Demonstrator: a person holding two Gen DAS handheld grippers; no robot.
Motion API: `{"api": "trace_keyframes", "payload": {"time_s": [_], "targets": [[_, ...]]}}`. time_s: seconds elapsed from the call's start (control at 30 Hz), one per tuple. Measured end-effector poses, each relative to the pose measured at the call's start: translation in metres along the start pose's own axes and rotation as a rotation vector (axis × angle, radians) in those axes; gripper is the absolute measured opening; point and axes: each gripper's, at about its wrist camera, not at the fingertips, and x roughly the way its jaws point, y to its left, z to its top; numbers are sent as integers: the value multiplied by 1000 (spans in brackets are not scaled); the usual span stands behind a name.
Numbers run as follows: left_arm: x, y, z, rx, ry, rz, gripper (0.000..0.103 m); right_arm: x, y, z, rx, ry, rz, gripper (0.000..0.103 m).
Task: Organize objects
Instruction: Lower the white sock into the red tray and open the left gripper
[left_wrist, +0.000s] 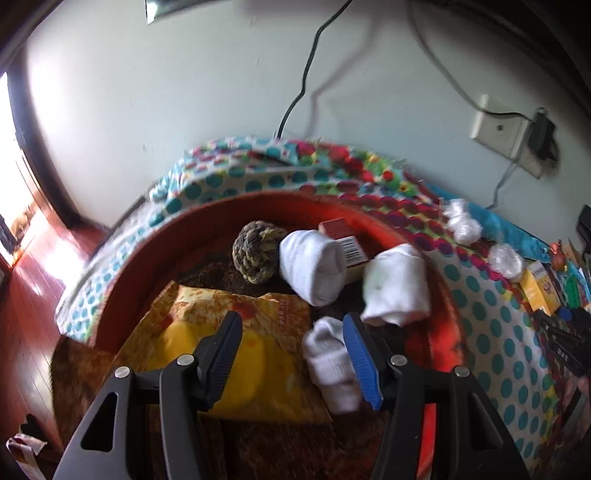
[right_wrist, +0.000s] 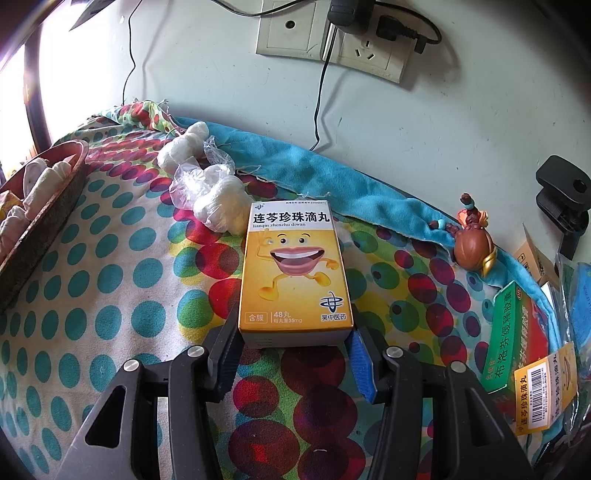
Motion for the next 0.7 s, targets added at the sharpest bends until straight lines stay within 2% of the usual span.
{"api": "trace_keyframes", "payload": {"time_s": [0.13,0.27,0.53,0.7], "targets": [[-25,-22,-21,70,-51,26,58,1,-6,0,17,2,23,48],[-41,-45,-44,108,-79,9,59,0,-14,-1,47,-10,29,48],[-50,-67,-78,91,-67,-11,59,0,-19,2,60,-28,-5,48],[-64,-66,-97,124,-93,18,59,-3,-14,2,55,-27,-23,48]]}}
